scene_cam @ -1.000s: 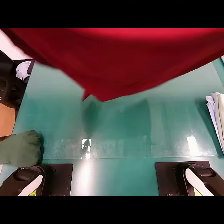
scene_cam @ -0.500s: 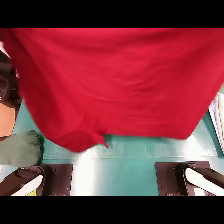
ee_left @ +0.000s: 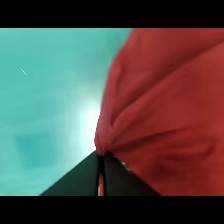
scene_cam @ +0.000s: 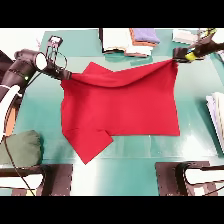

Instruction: Fold the shirts.

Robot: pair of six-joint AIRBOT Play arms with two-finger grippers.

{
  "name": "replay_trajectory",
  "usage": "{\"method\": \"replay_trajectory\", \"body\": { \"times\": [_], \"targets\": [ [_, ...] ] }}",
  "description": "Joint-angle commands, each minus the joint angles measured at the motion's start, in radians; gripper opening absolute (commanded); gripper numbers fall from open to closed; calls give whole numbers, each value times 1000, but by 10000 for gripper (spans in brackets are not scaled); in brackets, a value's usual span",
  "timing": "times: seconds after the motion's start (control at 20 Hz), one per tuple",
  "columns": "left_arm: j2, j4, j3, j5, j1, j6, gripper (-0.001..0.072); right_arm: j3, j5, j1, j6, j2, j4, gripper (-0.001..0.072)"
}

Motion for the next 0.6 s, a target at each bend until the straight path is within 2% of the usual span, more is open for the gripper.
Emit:
{"method": "replay_trajectory", "body": {
  "times": [0.0, 0.05, 0.1, 0.2, 0.3, 0.4, 0.55],
  "targets": [
    [-28, 2, -11, 7, 22, -5, 86, -14, -58, 26, -1, -62, 4, 377],
    [-6, 0, -11, -19, 38, -5, 389, 3, -45, 20, -1, -62, 3, 397],
    [18, -1, -11, -53, 54, -5, 527, 28, -10, 9, -1, -60, 10, 397],
    [83, -15, -12, -172, 93, -5, 526, 49, 79, -16, -22, -30, 10, 396],
    [159, -57, -57, -269, 123, -5, 526, -29, 124, -42, -37, 44, 6, 396],
    [257, -68, -189, -279, 128, -8, 525, -190, 155, -77, -37, 146, -1, 396],
    [380, -182, -422, -270, 126, -33, 526, -492, 172, -147, -37, 297, -1, 405]
  ]
}}
